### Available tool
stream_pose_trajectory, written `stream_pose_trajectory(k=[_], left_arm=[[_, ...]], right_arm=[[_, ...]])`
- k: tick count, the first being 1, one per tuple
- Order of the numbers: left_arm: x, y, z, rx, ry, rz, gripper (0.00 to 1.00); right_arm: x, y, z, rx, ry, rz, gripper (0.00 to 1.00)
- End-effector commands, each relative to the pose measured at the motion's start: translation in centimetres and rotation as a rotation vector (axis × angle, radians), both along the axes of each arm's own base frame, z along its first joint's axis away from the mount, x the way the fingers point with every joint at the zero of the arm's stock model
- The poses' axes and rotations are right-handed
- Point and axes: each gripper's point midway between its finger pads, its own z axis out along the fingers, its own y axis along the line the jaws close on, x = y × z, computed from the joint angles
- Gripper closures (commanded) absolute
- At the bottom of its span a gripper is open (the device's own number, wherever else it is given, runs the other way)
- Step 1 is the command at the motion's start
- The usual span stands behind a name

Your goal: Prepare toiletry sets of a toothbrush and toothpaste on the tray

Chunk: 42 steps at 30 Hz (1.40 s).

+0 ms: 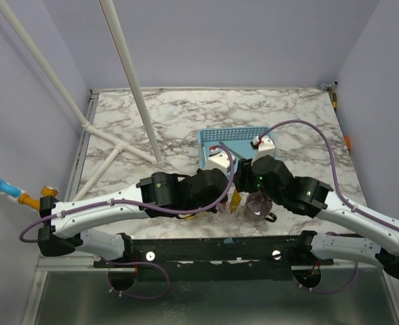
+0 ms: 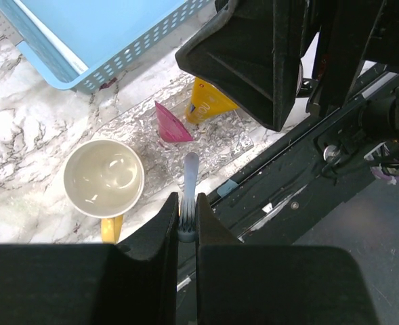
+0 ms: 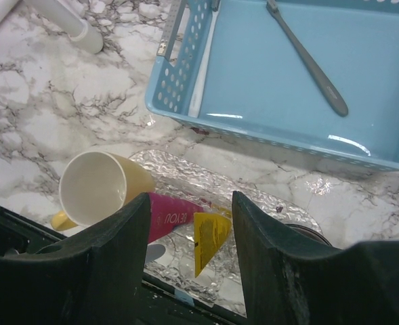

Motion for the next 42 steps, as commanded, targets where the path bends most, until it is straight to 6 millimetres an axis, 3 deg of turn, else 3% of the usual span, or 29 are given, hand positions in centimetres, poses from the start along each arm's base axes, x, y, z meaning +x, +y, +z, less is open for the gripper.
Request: stream_pose_trajectory(k=[1,33,42], left_arm=[[0.5,-0.5,0.0,-0.001,-0.035,0.007,1.00],[0.5,-0.7,-4.7,0.068,0.000,0.043,1.00],[0.8,-0.5,-5.1,0.020,-0.007,0.083,1.00]], right_arm=[[-0.1,-0.6,-0.5,-0.006,0.006,-0.024,0.46],[-0.3,-0.4,-2.2,-0.024,0.039,-0.027,0.46],[-0.3,-0.3,-2.7,-0.028,0.045,-0.030,0.46]])
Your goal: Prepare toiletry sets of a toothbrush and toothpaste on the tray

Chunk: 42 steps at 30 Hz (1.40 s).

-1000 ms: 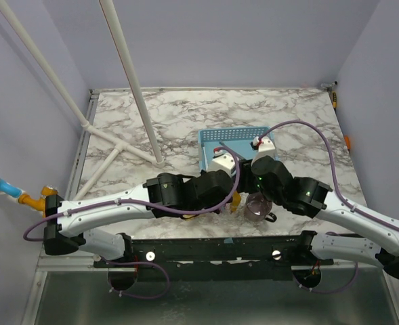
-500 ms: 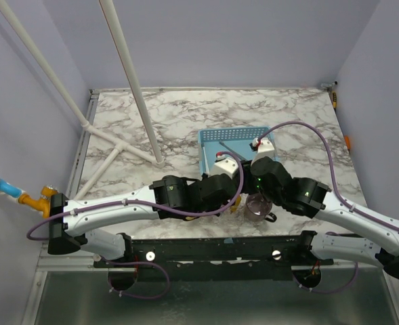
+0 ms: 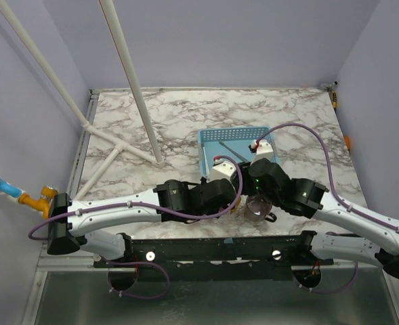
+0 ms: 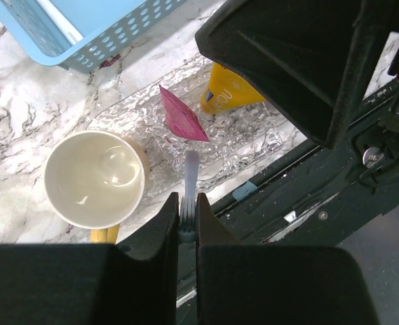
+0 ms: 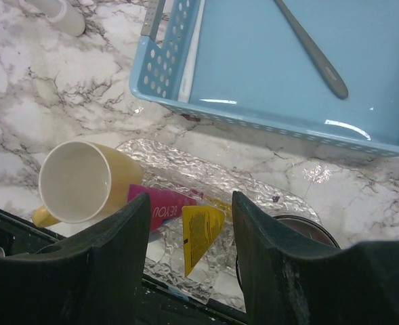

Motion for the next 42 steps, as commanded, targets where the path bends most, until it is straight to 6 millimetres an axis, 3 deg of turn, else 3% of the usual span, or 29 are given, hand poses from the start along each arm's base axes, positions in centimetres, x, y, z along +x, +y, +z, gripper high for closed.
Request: stream_pose_trajectory(k=[1,42], left_arm=[[0.4,0.1,0.4,-0.055,-0.032,0.046,1.00],[0.3,0.4,-0.4,-0.196,-0.068,0.178,1.00]], right_arm=[[0.1,-0.1,-0.6,-0.005,0.008,-0.019,0.46],[0.1,0.3,-1.8,-0.017,0.035,-0.024,0.46]])
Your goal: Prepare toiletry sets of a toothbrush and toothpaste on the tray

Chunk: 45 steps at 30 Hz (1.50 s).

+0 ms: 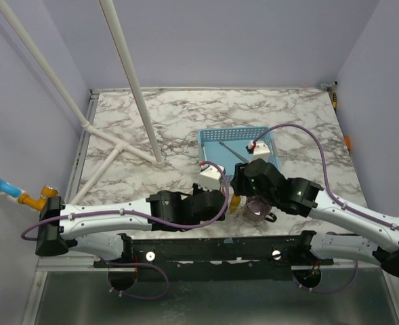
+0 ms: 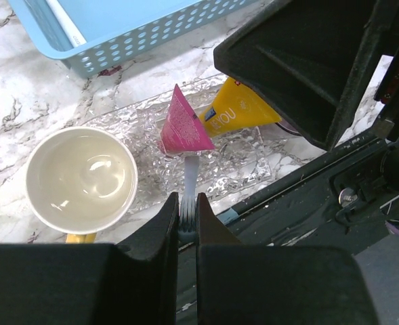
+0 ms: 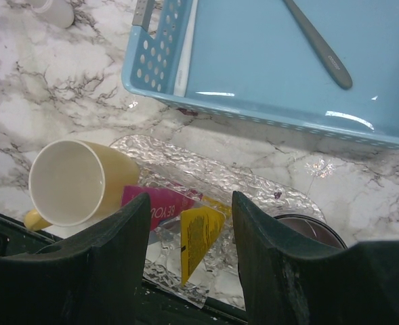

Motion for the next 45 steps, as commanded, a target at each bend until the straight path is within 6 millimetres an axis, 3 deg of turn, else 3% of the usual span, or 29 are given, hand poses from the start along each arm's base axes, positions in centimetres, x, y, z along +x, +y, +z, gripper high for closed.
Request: stream_pose_trajectory(k=[1,29,45], left_arm=[[0.3,0.2,0.4,-0.029,-0.018,0.040,1.00],[-0.6,-0.6,-0.4,0.028,-0.040,0.068,1.00],[-1.7,-0.6,-1.1,0.065,-0.028,0.076,0.86]], right_arm=[[0.0,0.1,-0.6,0.000,0.006,-0.008,0.46],[-0.3,-0.3,-1.6,-0.008,0.019,-0.009,0.45],[-0.6,-0.4,-1.8,-0.004,0.027,-0.006,0.45]])
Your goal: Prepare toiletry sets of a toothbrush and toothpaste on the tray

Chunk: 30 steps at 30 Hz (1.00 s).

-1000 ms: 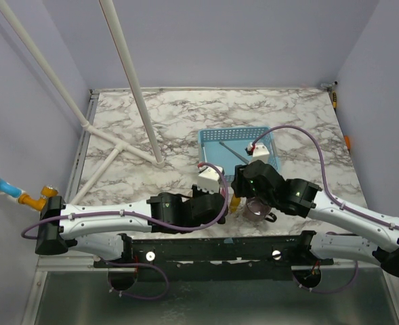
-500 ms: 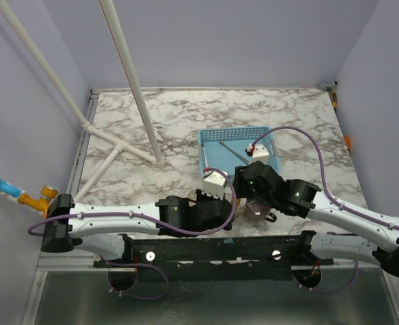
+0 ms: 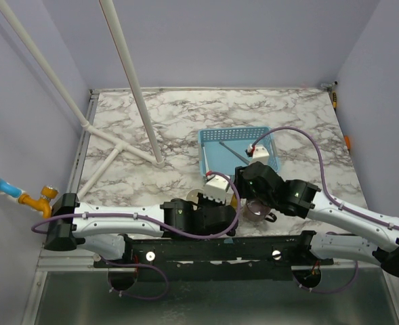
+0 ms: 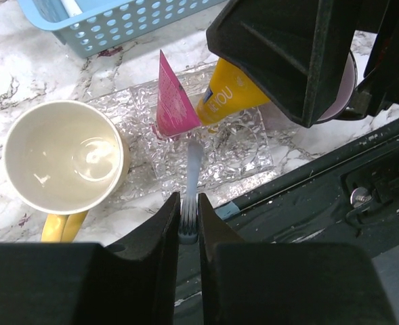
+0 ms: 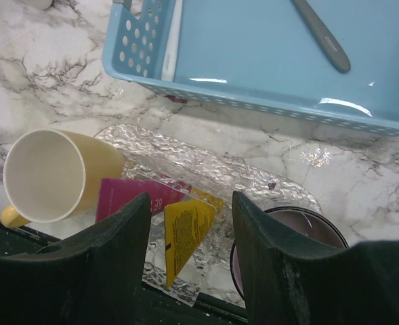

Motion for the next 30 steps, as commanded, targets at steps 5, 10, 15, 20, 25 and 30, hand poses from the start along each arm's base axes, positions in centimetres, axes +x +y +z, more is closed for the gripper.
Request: stream_pose_trajectory(k=[5,10,15,20,25,30], left_arm=[[-0.1,0.3,0.4,0.022,-0.020,0.032,0.84],[-0.2,0.3,0.5,0.020,-0.022,0.033,0.81],[-0.4,0.4,0.5,0.023,-0.018,0.032,0.78],[-0.5,0.3,1.3,0.005,-0.020,0.020,0.73],[-0.7,0.0,3.2,-0.033,-0.039,-0.040,0.63],[-1.1,-0.5,5.1,-0.087,-0.023,-0.117,0.51]], right_arm=[[-0.2,0.1,0.2,0.033,-0.001,-0.003,0.45],[-0.4,0.0,0.1,0.034,0.004,-0.001,0.45],[-0.4,0.0,0.2,0.037,0.006,-0.004,0.44],[-0.4,0.1,0.6,0.044,0.000,-0.001,0.44],[-0.1,0.1,1.7,0.047,-0.016,-0.002,0.44],[0.0,0.3,2.6,0.059,-0.031,0.001,0.44]])
